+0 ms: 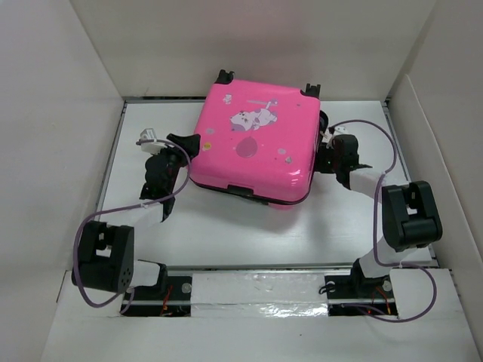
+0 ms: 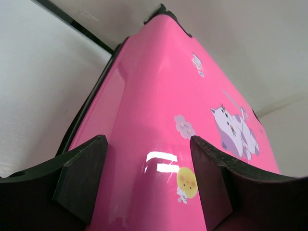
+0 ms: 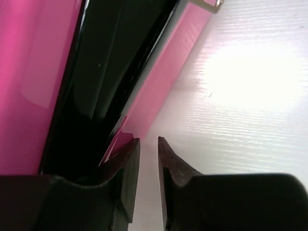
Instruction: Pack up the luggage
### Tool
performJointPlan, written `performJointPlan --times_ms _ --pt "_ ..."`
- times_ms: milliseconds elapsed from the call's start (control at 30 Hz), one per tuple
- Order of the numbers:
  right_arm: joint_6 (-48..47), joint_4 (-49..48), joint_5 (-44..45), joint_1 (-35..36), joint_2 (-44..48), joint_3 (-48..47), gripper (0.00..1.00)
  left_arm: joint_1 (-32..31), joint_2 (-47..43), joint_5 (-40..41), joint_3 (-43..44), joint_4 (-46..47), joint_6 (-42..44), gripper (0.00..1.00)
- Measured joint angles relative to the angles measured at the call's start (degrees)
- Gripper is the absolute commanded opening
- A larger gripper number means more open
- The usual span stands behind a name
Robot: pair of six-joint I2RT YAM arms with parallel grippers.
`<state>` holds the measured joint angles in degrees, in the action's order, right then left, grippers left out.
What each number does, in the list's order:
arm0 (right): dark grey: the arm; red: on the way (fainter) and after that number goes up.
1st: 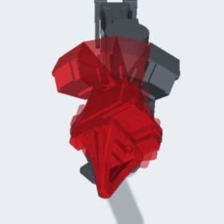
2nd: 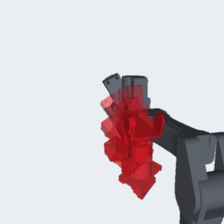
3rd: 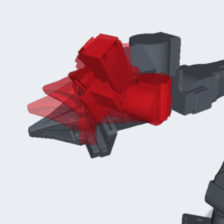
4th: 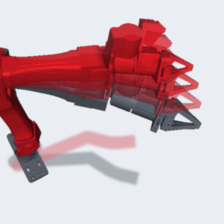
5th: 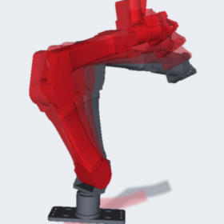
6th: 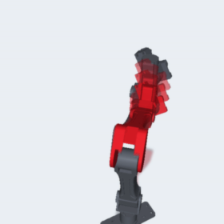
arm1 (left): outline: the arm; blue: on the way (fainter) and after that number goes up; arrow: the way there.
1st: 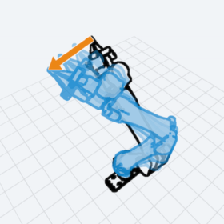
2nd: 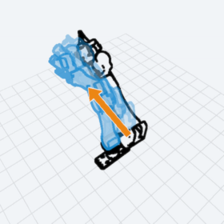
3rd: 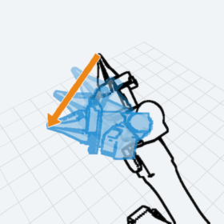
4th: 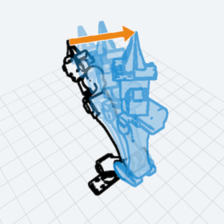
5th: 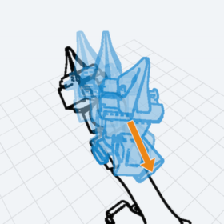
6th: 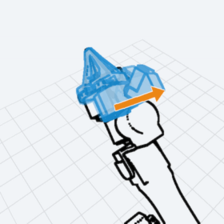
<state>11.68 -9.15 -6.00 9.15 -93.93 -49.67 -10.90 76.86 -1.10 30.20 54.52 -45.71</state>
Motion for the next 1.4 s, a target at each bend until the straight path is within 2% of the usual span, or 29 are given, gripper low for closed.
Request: performJointPlan --times_ms 333,500,567,600,667,700,767,833,867,900,1000,1100,1200,1300,1333,1400 --pt "0.96 -2.05 -2.86 -7.15 9.4 3.48 0.59 -8.26 -8.04 3.72 -3.93 -5.05 -0.2 0.68" --pt "1.4 -1.88 -1.9 -8.31 15.74 5.92 0.62 -10.97 -11.67 5.25 -3.96 -10.1 0.37 0.76" --pt "1.73 -2.29 -1.99 -8.33 17.77 7.19 0.6 -12.07 -15.21 6.67 -3.91 -14.56 0.87 0.78" --pt "1.95 -2.62 -2.16 -8.33 19.06 8.07 0.53 -12.57 -17.09 7.21 -3.91 -16.72 1.03 0.81" --pt "2.82 -3.37 -3.67 -8.24 21.55 9.79 0.34 -13.03 -20.26 7.87 -3.98 -19.93 0.7 0.82" --pt "3.26 -3.85 -4.44 -7.87 22.71 10.6 0.22 -12.98 -21.57 7.87 -4.24 -20.98 0.48 0.84" --pt "4.15 -4.63 -5.9 -7.32 24.55 12.0 0.17 -11.8 -23.34 8.09 -5.42 -21.99 -0.37 0.85" --pt "4.61 -4.72 -6.58 -7.13 25.46 12.5 0.18 -9.27 -23.85 7.54 -7.8 -22.34 -1.38 0.86" --pt "4.66 -4.94 -6.8 -7.17 25.64 12.61 0.2 -7.91 -23.82 6.86 -9.31 -22.56 -1.77 0.88" --pt "4.63 -5.09 -6.88 -7.17 25.7 12.72 0.28 -6.64 -23.69 5.88 -10.95 -22.82 -2.05 0.9" --pt "4.74 -5.95 -6.62 -7.34 25.66 13.11 0.45 -4.04 -23.8 2.58 -15.06 -20.22 -4.09 0.91" --pt "4.81 -7.26 -6.6 -7.93 25.59 13.16 0.49 -3.19 -24.72 0.5 -17.64 -17.18 -5.4 0.87" --pt "4.87 -8.44 -6.71 -8.07 25.07 13.42 0.49 -2.27 -26.08 -1.86 -22.47 -11.89 -7.98 0.82" --pt "5.07 -9.81 -6.78 -8.15 24.55 13.86 0.52 -1.42 -24.48 -4.44 -26.84 -5.14 -11.56 0.88" --pt "5.09 -10.12 -6.84 -8.31 24.33 13.9 0.54 -1.22 -22.64 -5.18 -27.45 -1.9 -12.61 0.96" --pt "5.22 -10.86 -7.13 -8.68 23.91 13.94 0.61 -0.98 -18.67 -6.58 -27.76 4.37 -14.19 0.99"
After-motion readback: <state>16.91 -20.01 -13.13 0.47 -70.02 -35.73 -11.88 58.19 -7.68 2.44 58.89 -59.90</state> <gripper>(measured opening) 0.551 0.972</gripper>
